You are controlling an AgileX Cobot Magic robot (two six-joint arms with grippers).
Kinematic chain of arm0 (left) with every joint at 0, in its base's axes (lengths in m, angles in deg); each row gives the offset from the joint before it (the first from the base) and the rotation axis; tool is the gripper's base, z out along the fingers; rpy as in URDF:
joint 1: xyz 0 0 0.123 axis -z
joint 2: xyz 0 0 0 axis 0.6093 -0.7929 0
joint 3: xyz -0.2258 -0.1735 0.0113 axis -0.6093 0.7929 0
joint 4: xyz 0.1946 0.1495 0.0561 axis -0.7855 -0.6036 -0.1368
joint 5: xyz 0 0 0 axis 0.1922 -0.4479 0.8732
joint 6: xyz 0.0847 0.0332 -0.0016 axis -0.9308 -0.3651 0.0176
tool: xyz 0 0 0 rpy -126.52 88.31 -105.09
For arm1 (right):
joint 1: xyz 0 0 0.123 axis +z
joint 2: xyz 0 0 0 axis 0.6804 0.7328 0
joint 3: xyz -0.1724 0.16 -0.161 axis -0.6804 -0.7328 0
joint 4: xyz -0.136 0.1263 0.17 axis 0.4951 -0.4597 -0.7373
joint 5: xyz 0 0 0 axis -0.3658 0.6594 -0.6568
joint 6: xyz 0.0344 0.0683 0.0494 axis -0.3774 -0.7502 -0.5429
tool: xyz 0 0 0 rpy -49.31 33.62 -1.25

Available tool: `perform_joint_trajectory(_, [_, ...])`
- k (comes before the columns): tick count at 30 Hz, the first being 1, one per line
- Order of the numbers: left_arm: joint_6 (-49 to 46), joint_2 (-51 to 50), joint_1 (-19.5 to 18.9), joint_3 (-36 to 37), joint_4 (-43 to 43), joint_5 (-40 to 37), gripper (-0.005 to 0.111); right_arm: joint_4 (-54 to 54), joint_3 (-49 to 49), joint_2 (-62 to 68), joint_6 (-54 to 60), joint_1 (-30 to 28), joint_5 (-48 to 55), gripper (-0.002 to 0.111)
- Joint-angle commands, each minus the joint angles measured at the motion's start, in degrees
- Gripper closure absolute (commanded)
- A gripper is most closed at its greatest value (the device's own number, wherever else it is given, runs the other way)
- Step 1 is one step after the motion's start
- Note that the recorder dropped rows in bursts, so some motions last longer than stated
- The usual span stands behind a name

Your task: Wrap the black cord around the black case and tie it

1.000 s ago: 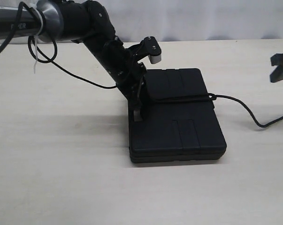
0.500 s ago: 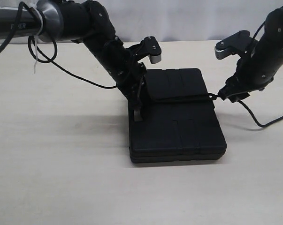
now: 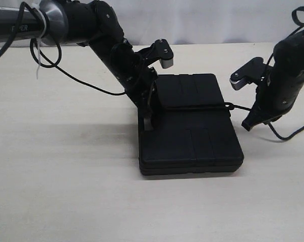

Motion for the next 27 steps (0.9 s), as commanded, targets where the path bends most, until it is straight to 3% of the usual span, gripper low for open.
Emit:
perform_joint_trajectory(1, [-0.14,0.30,0.49,0.04,1.00,0.01,0.099,4.80,-2.77,0.76,-2.63,-0.09,-1.86,0.104])
perform_joint_trajectory(9, [-0.24,0.30,0.49,0.04,1.09,0.13,0.099,6.02,-2.82,2.53,-2.48,-0.09,-3.33,0.103])
perform_joint_trajectory(13, [-0.21,0.30,0.49,0.04,0.98,0.13,0.099,8.79,-2.33,2.42,-3.48,0.01,-2.12,0.071])
perform_joint_trajectory(15, [-0.21,0.30,0.49,0.04,0.98,0.13,0.099,15.35,-2.44,2.52,-9.95,-0.12,-0.34,0.062])
perform_joint_trajectory(18, [-0.21,0.30,0.49,0.04,0.98,0.13,0.099,21.52,-2.52,2.52,-17.79,-0.12,0.83,0.062])
perform_joint_trajectory(27, [-0.21,0.30,0.49,0.04,0.88,0.03,0.099,19.30,-2.30,1.87,-17.90,0.64,1.61,0.062])
